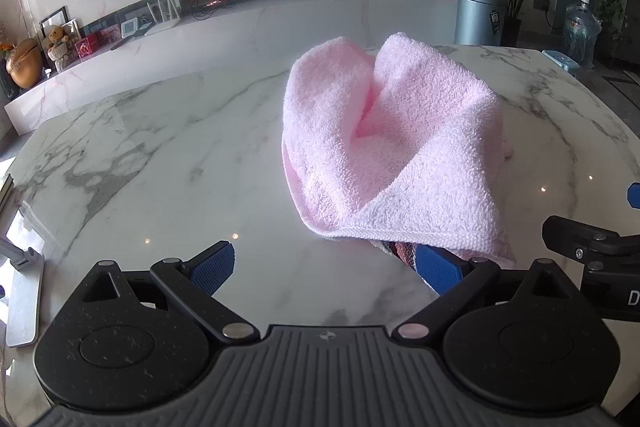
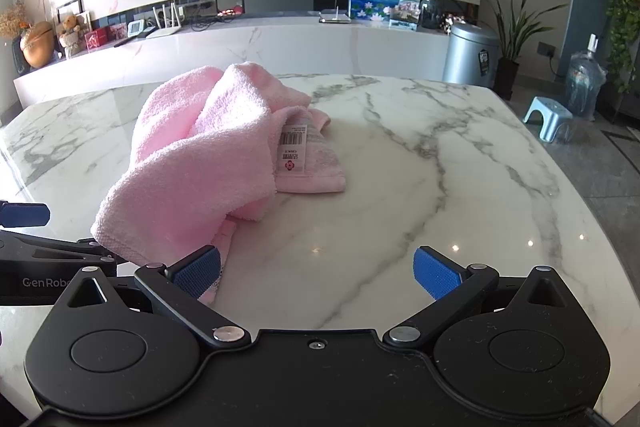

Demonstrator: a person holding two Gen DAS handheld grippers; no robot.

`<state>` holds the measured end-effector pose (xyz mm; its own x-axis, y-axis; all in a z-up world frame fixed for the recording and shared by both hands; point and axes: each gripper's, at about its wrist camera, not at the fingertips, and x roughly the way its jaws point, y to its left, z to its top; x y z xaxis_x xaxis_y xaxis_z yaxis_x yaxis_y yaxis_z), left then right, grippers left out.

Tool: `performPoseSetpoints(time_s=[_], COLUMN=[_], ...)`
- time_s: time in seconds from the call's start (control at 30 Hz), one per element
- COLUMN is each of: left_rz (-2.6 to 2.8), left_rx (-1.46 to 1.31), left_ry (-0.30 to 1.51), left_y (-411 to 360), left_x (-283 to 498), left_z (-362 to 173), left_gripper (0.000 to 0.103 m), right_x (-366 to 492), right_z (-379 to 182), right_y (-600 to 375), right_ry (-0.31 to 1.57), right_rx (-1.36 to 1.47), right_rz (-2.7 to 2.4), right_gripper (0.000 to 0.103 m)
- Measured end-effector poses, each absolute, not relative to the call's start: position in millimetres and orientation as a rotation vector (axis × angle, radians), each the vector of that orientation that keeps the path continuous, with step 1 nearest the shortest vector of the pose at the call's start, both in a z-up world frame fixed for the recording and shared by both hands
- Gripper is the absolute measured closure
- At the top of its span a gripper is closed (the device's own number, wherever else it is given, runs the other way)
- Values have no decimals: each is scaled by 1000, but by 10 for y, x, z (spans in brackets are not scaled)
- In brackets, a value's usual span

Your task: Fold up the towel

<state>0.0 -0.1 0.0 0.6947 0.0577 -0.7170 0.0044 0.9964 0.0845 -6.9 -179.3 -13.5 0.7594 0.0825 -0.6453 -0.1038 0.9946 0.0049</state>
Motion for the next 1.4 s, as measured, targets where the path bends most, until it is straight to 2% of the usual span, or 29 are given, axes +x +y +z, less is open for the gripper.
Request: performPoseSetpoints(time_s=[1.4], left_rz=[27], left_rx=[79], left_ry=[814], left_y=[2], left_x=[-3], left_z=[-35], left_gripper=[5], right_x=[-70], right_z=[-204], right_y=[-1756], right_ry=[734], right_rx=[-74], right_rz=[112], right_gripper=[0])
